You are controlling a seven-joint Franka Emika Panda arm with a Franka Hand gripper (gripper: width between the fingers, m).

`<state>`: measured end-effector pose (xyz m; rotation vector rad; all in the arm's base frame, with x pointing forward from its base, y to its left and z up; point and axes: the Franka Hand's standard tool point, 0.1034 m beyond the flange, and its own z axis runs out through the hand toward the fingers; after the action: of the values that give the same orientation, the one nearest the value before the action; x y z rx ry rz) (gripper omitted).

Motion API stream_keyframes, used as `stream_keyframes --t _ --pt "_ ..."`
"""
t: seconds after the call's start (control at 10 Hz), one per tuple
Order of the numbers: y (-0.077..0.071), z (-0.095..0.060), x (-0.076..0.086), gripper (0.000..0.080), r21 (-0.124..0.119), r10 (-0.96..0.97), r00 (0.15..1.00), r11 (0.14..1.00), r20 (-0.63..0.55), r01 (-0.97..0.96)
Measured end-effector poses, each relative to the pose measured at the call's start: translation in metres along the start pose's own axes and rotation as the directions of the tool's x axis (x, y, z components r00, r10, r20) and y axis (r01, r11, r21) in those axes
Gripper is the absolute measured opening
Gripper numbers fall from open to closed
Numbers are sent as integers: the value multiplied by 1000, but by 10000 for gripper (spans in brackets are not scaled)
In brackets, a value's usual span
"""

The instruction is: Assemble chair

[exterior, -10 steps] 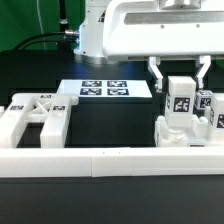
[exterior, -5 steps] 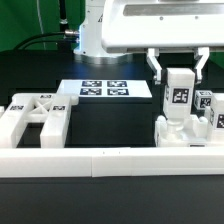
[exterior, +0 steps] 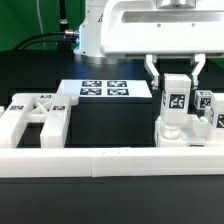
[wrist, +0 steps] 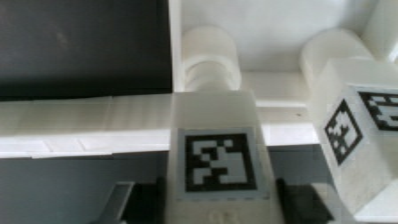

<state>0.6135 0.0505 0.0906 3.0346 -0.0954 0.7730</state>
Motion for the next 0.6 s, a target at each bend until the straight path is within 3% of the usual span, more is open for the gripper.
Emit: stream_keyframes --t 0.6 --pt "1 7 -6 287 -7 -5 1000 1000 -7 5"
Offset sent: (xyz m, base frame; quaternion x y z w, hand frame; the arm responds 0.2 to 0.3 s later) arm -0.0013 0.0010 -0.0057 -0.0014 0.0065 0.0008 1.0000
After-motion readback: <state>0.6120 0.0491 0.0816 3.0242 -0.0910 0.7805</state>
